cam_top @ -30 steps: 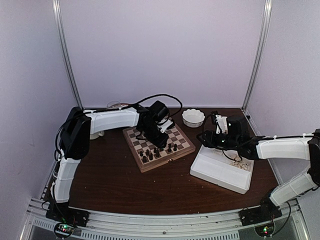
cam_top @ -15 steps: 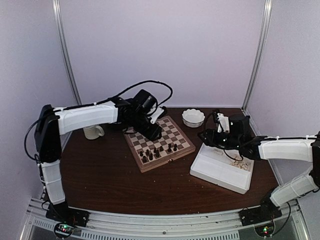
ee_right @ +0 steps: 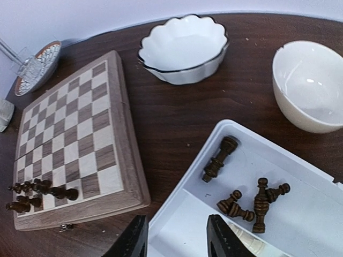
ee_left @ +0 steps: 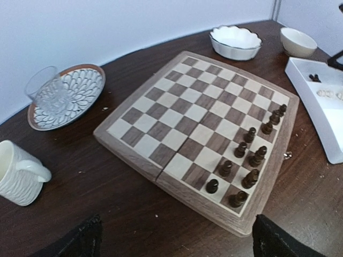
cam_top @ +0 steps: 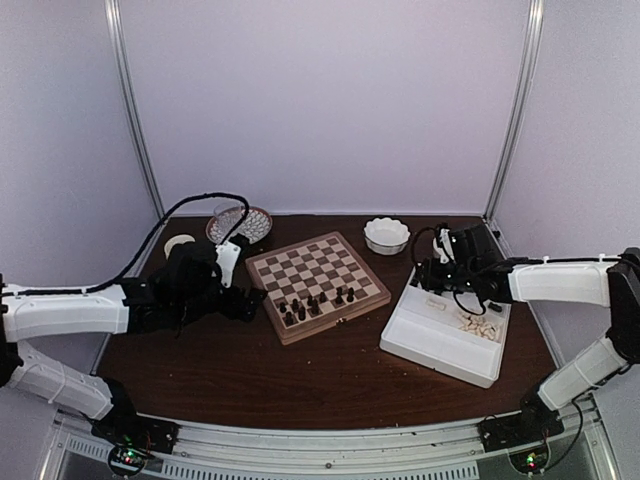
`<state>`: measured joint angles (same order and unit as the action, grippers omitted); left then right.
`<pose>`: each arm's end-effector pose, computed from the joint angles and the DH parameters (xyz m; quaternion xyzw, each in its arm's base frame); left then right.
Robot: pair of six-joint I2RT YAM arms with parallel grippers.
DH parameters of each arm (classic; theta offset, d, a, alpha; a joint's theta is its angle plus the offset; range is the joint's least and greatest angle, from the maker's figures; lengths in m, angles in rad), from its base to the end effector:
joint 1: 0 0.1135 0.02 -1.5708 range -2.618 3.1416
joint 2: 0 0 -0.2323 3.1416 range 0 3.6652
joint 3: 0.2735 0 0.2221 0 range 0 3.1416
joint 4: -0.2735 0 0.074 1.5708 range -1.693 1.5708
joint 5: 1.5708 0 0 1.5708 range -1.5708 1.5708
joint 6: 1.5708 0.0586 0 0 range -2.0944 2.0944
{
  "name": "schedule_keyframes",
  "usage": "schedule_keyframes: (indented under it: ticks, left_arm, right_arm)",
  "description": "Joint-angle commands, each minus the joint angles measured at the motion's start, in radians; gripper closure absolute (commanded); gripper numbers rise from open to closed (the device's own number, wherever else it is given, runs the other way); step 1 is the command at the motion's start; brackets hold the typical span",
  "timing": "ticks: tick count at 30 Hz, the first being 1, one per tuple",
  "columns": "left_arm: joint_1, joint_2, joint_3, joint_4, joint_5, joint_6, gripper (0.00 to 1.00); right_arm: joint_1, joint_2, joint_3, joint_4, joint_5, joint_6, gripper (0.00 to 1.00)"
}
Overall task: Set up the chess pieces on the board
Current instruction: Pick up the chess pile from the storage box.
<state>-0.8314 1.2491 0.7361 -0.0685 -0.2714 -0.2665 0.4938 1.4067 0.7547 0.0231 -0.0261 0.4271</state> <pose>0.1944 -0.1899 0.2095 0.1814 0.8554 -0.1439 0.4634 0.2596 0.1415 0.1826 -0.0356 0.8904 0.2120 0.4013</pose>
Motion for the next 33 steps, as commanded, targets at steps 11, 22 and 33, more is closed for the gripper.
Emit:
schedule_keyframes:
  ticks: [11, 22, 33]
  left_arm:
    - [-0.001, -0.191, -0.216, 0.35, -0.185, -0.036, 0.02]
    - [-0.002, -0.189, -0.217, 0.358, -0.137, -0.03, 0.03]
    - [-0.001, -0.154, -0.206, 0.357, -0.111, -0.018, 0.04]
  right_arm:
    - [-0.146, 0.324, 0.17, -0.036, -0.121, 0.224, 0.62]
    - [-0.171, 0.487, 0.285, -0.049, -0.116, 0.29, 0.64]
    - [-0.203, 0.547, 0.254, 0.032, -0.15, 0.332, 0.8]
